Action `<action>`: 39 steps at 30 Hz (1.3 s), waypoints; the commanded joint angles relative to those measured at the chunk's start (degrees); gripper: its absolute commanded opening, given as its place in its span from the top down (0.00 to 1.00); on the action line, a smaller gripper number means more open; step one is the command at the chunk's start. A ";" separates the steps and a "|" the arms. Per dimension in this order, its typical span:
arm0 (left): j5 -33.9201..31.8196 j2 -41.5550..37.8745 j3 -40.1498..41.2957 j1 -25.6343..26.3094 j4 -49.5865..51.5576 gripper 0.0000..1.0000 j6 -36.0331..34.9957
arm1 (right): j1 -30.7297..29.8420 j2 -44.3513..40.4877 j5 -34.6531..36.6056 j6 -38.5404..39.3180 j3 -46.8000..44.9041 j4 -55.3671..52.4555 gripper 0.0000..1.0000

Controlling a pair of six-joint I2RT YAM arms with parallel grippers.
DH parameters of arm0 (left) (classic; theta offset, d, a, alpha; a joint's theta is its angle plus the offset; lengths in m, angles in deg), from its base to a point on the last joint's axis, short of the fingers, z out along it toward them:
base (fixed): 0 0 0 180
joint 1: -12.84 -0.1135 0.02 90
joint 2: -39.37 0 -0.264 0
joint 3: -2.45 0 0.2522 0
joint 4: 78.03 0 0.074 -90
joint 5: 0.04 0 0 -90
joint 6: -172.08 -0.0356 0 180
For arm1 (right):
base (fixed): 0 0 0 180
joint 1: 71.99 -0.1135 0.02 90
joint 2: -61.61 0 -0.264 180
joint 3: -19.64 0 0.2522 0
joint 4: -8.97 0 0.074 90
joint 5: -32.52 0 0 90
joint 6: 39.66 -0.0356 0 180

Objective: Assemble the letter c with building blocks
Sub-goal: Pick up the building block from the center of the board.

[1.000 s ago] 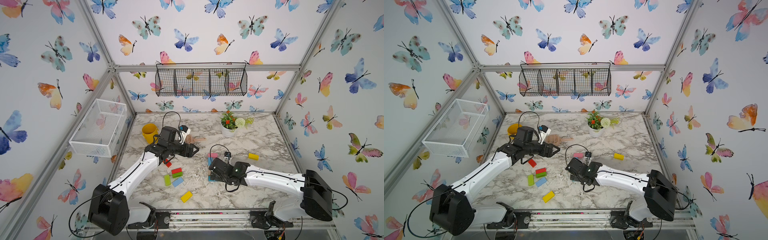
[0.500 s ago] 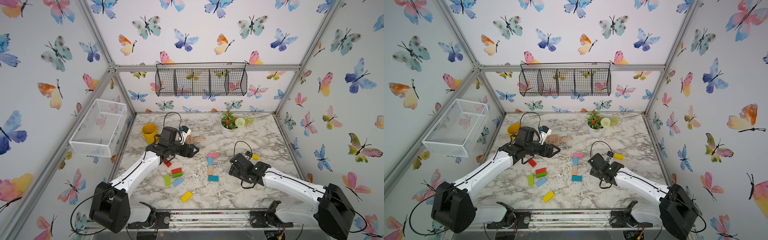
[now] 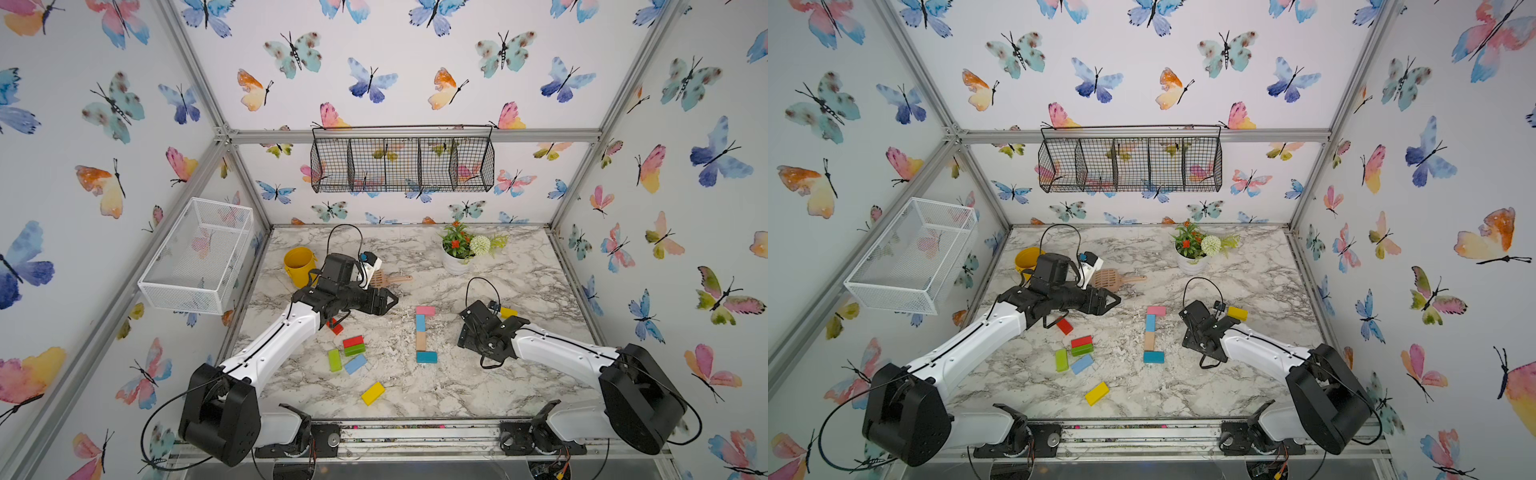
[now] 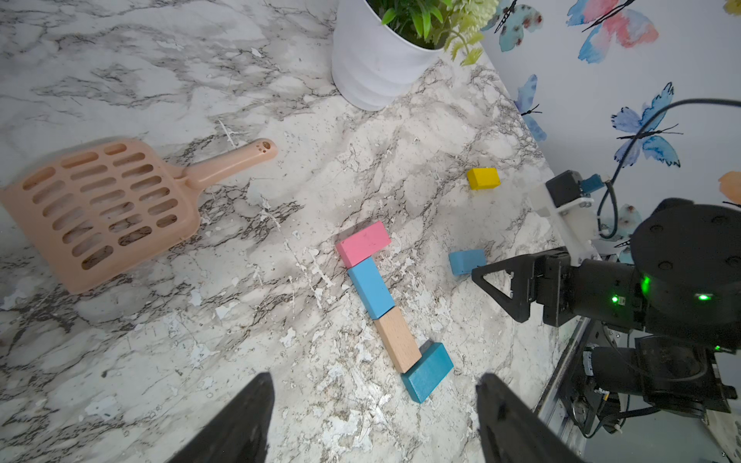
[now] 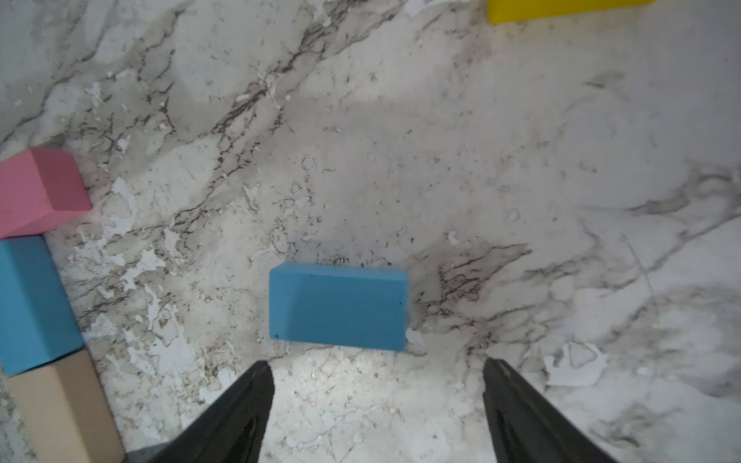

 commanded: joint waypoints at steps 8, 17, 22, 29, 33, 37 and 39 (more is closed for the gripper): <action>0.77 -0.20 0.24 -0.31 -0.36 0.20 0.04 | 1.24 1.98 -1.07 4.46 2.28 2.35 0.18; 0.60 -0.20 0.24 -0.21 -0.34 0.20 0.04 | 1.67 6.21 -0.57 5.16 4.46 1.36 0.22; 0.55 -0.06 0.18 -0.23 -0.39 0.20 0.04 | 1.67 7.00 -0.46 4.52 3.87 2.05 0.23; 0.85 0.32 0.14 -0.23 -0.37 0.20 0.04 | 2.15 7.97 -0.64 4.43 3.54 3.63 0.28; 0.95 0.59 -0.05 -0.20 -0.39 0.20 0.11 | 2.24 8.26 -0.28 4.52 3.59 3.43 0.32; 0.82 0.50 -0.03 -0.25 -0.39 0.20 0.05 | 2.35 8.67 -0.63 4.70 3.59 3.69 0.34; 0.64 0.48 -0.04 -0.23 -0.38 0.20 0.04 | 2.40 8.91 -0.89 4.87 3.67 3.93 0.34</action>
